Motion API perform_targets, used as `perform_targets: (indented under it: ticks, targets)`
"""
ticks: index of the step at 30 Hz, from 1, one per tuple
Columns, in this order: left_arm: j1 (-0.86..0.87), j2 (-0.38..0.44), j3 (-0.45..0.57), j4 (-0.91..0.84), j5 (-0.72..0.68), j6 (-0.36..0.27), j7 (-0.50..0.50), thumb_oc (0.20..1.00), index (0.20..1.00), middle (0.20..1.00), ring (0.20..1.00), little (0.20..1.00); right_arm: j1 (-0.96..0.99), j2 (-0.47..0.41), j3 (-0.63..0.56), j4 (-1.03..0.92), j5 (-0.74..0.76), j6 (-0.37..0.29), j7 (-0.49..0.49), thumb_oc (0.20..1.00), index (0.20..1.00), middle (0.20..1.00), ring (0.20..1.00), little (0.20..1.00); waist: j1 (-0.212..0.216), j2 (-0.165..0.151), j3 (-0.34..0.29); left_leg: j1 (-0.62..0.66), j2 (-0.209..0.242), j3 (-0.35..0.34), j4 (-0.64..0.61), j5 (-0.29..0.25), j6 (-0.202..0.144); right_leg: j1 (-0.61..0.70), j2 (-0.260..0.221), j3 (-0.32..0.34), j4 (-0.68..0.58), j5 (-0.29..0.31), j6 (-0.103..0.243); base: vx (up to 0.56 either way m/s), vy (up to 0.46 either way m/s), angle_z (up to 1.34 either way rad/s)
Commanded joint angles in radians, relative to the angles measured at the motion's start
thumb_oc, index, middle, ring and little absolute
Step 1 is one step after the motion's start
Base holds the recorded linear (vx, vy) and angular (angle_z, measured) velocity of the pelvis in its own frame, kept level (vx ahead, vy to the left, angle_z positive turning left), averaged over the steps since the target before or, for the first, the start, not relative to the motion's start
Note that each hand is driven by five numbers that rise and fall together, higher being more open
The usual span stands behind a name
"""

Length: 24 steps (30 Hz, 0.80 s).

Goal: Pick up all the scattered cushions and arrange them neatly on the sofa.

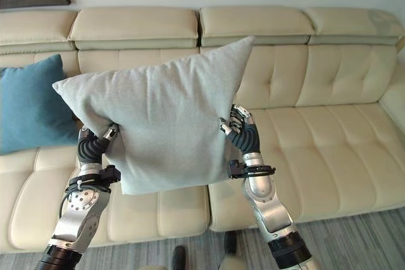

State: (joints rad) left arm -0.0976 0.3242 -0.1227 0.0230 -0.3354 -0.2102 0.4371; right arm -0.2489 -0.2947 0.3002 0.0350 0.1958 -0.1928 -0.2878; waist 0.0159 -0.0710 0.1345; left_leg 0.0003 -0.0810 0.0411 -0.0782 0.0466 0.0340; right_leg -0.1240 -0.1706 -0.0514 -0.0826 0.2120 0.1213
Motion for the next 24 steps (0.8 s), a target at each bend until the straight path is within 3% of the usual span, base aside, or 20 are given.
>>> perform_targets:
  ticks: [1, 5, 9, 16, 23, 24]
  targets:
    - [-0.226, -0.011, -0.120, -0.027, 0.059, -0.098, -0.001, 0.200, 0.200, 0.200, 0.200, 0.200, -0.188, 0.026, 0.078, -0.061, -0.016, -0.068, -0.001, 0.200, 0.200, 0.200, 0.200, 0.200, -0.008, 0.026, -0.038, -0.024, 0.083, -0.006, -0.009, -0.058, -0.069, 0.032, 0.025, -0.006, 0.024, -0.138, 0.045, 0.06, -0.098, 0.00]
    - [-0.422, -0.013, -0.188, 0.111, 0.050, -0.103, 0.072, 0.200, 0.200, 0.200, 0.200, 0.200, -0.368, 0.042, 0.130, 0.095, -0.017, -0.047, -0.075, 0.200, 0.200, 0.200, 0.200, 0.200, 0.004, 0.028, 0.034, -0.109, 0.098, -0.031, 0.030, -0.050, -0.081, -0.047, 0.039, -0.007, 0.073, -0.152, 0.023, -0.13, -0.093, -0.01]
    - [-0.803, 0.057, -0.281, 0.368, 0.018, -0.112, 0.134, 0.200, 0.200, 0.200, 0.200, 0.200, -0.718, -0.009, 0.175, 0.353, 0.018, -0.033, -0.170, 0.200, 0.200, 0.200, 0.200, 0.200, 0.018, 0.020, 0.122, -0.354, 0.104, -0.063, 0.185, -0.058, -0.098, -0.258, 0.040, -0.012, 0.198, -0.174, 0.004, -0.20, -0.095, 0.18]
    - [-1.209, 0.148, -0.367, 0.606, 0.027, -0.109, 0.174, 0.200, 0.200, 0.200, 0.200, 0.200, -1.108, -0.115, 0.233, 0.558, 0.040, -0.043, -0.256, 0.200, 0.200, 0.200, 0.200, 0.200, 0.013, 0.016, 0.162, -0.625, 0.102, -0.086, 0.334, -0.079, -0.113, -0.529, 0.035, -0.024, 0.362, -0.208, 0.005, -0.07, -0.043, 0.15]
    - [-1.436, 0.192, -0.451, 0.777, 0.048, -0.090, 0.180, 0.200, 0.200, 0.200, 0.200, 0.200, -1.344, -0.165, 0.324, 0.689, 0.069, -0.057, -0.291, 0.200, 0.200, 0.200, 0.200, 0.200, 0.005, 0.010, 0.162, -0.792, 0.093, -0.105, 0.402, -0.097, -0.116, -0.693, 0.025, -0.026, 0.442, -0.230, 0.009, 0.02, -0.023, 0.10]
    - [-1.476, 0.199, -0.474, 0.821, 0.061, -0.073, 0.183, 0.200, 0.200, 0.200, 0.200, 0.200, -1.391, -0.178, 0.352, 0.716, 0.073, -0.053, -0.295, 0.200, 0.200, 0.200, 0.200, 0.200, 0.003, 0.011, 0.152, -0.812, 0.095, -0.109, 0.409, -0.127, -0.119, -0.714, 0.029, -0.022, 0.457, -0.257, 0.016, 0.02, -0.012, 0.09]
